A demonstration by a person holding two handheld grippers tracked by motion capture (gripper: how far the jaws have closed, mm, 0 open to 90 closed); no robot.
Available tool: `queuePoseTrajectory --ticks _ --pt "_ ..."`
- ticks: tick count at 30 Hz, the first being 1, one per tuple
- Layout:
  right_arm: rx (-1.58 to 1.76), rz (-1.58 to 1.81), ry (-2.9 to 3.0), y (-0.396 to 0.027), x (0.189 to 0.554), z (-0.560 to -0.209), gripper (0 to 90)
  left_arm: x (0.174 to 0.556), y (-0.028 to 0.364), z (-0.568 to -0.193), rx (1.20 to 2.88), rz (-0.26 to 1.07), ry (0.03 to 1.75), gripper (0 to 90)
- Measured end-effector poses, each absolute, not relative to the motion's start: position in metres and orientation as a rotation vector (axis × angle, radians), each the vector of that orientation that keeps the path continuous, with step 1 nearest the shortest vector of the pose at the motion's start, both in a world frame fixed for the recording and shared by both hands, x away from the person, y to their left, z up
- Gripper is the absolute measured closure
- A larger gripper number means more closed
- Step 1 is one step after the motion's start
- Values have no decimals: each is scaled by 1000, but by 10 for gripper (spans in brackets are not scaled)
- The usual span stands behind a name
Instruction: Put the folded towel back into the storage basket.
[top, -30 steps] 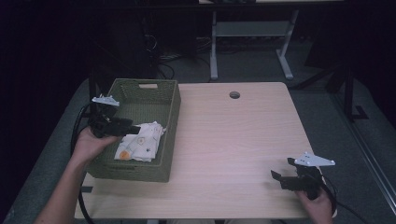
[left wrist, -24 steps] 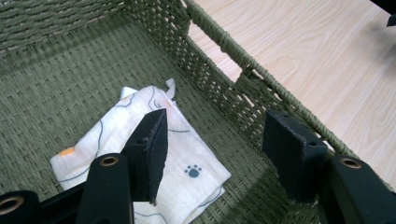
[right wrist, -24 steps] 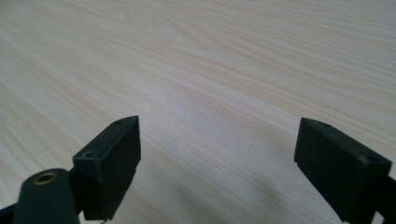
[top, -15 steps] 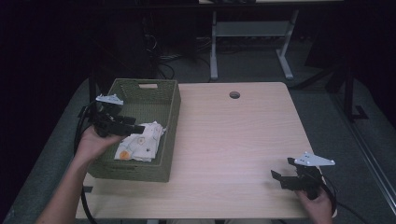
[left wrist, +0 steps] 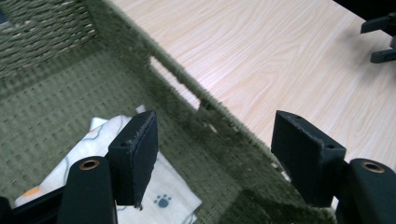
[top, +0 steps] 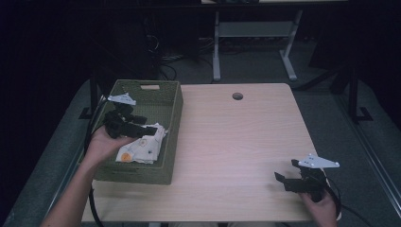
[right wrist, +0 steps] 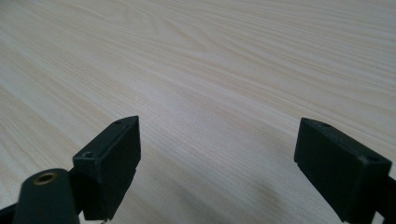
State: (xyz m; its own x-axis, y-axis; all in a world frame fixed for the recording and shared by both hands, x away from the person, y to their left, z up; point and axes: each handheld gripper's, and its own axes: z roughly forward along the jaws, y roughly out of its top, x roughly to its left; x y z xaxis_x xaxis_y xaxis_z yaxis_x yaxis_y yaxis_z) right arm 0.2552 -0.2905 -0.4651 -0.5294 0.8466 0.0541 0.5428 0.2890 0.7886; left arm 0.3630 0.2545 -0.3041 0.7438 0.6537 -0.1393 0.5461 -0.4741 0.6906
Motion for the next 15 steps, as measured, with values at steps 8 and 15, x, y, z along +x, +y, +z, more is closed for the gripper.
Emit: queuePoseTrajectory --ticks 8,15 --pt "1252 1115 2188 -291 255 -465 143 361 237 -302 2195 177 867 321" --pt "1253 1116 2186 -291 255 -464 143 360 226 -300 2192 182 864 292"
